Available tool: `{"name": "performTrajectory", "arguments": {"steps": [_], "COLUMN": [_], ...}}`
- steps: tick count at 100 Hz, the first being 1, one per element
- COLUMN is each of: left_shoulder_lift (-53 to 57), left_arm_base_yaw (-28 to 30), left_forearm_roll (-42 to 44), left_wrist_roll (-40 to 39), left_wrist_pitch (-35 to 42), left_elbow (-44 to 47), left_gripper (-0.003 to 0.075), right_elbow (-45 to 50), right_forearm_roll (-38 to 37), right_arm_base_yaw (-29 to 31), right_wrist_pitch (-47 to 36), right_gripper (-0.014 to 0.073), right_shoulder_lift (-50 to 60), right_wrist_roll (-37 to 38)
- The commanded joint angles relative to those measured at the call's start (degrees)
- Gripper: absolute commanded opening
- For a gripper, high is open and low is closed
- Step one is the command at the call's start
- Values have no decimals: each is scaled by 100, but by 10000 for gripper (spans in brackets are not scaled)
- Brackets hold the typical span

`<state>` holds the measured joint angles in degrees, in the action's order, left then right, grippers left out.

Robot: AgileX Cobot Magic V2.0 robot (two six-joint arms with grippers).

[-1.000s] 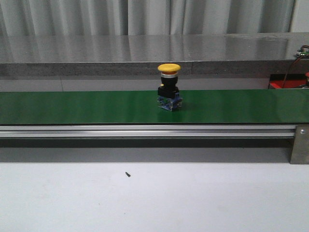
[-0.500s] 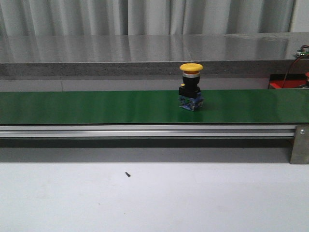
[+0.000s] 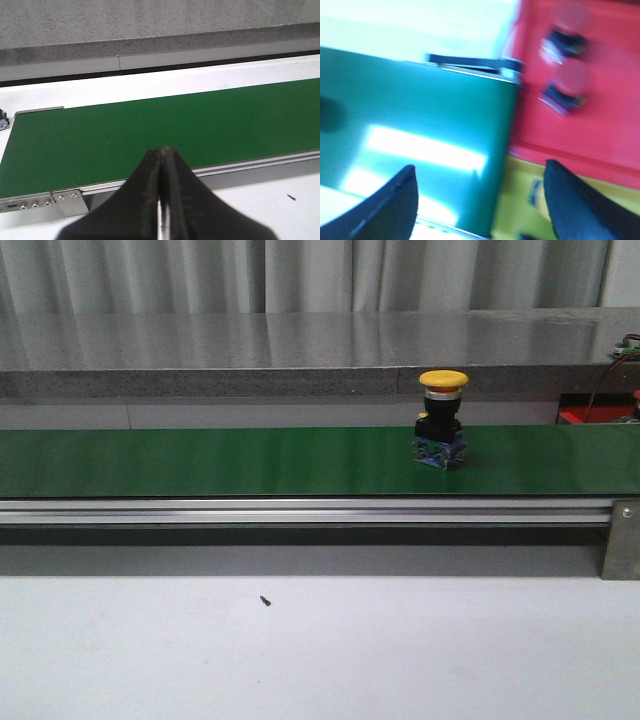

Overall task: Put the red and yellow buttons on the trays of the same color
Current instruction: 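Carry the yellow button to the yellow tray and open the right gripper, then grasp the second yellow button at the belt end with the right gripper, then set the second yellow button on the yellow tray and release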

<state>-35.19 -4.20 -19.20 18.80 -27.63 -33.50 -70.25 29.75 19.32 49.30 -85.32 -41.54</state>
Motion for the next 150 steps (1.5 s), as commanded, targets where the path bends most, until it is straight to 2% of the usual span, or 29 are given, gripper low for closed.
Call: {"name": "performTrajectory", "arguments": {"steps": [1, 24, 41, 64, 96, 103, 116, 123, 138, 150], "left_shoulder_lift": [-9, -9, -9, -9, -9, -9, -9, -9, -9, -9], "left_arm_base_yaw": [-37, -37, -37, -37, -37, -37, -37, -37, -37, -37], "left_forearm_roll": [-99, -111, -111, -111, -111, -111, -111, -111, -111, -111], "left_wrist_roll": [-2, -2, -2, -2, -2, -2, -2, -2, -2, -2], "left_wrist_pitch": [455, 455, 455, 455, 455, 455, 455, 455, 455, 455], "left_elbow": [-148, -148, -148, -148, -148, -148, -148, -148, -148, -148], "left_gripper": [-20, -20, -20, -20, -20, -20, -20, -20, -20, -19], "right_elbow": [-166, -166, -166, -244, -244, -244, -244, -244, -244, -230], "right_forearm_roll": [170, -247, -359, -359, -349, -349, -349, -349, -356, -356], "right_arm_base_yaw": [-475, -1568, -2023, -2341, -2360, -2360, -2360, -2354, -2265, -1929], "right_wrist_pitch": [-114, -202, -391, -666, -1087, -1128, -1138, -1102, -844, -624], "right_gripper": [530, 530, 530, 530, 526, 484, 286, 218, 199, 199], "right_shoulder_lift": [201, 4, -213, -550, -951, -997, -1004, -1004, -926, -638], "right_wrist_roll": [-140, -233, -305, -361, -361, -361, -361, -356, -281, -62]}}
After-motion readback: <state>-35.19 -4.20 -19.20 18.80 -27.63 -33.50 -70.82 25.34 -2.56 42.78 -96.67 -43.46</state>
